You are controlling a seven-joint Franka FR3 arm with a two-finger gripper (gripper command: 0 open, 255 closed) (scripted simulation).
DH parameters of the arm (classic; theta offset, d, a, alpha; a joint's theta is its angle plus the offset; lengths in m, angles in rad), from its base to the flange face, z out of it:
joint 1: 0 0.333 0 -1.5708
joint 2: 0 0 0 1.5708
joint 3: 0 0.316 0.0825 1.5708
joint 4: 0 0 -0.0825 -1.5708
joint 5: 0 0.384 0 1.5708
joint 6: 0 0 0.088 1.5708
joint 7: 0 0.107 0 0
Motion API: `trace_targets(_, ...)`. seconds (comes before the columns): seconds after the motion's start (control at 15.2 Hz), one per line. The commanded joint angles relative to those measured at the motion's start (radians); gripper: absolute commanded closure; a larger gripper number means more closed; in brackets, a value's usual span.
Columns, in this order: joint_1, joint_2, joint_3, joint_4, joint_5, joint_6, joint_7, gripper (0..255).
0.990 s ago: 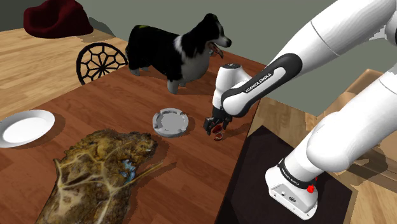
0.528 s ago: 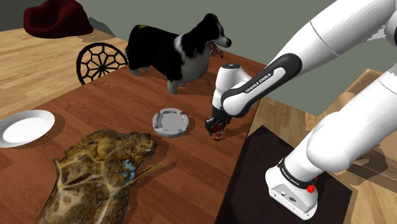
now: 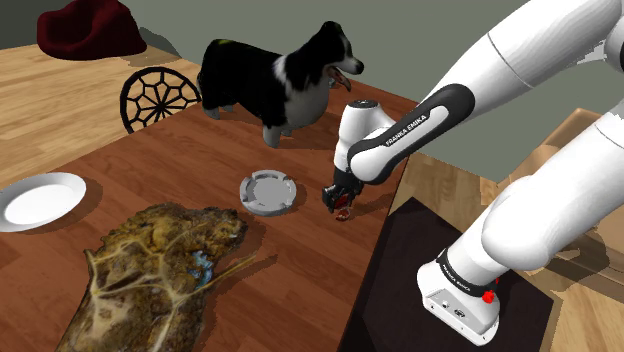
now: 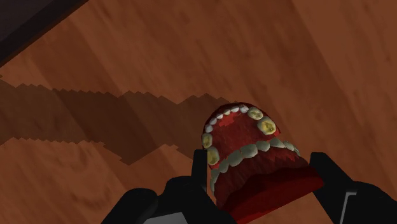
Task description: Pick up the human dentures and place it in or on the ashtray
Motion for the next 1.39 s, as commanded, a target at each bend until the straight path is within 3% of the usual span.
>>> trace_targets(0.0,0.001,-0.016,-0.001,0.0,0.004,-0.018,-0.003,255)
trace_targets(1.19,0.012,-0.271,-0.021,0.066,0.029,-0.336,-0.02,255)
trace_targets(1.32,0.013,-0.233,-0.011,0.103,0.026,-0.336,-0.005,255)
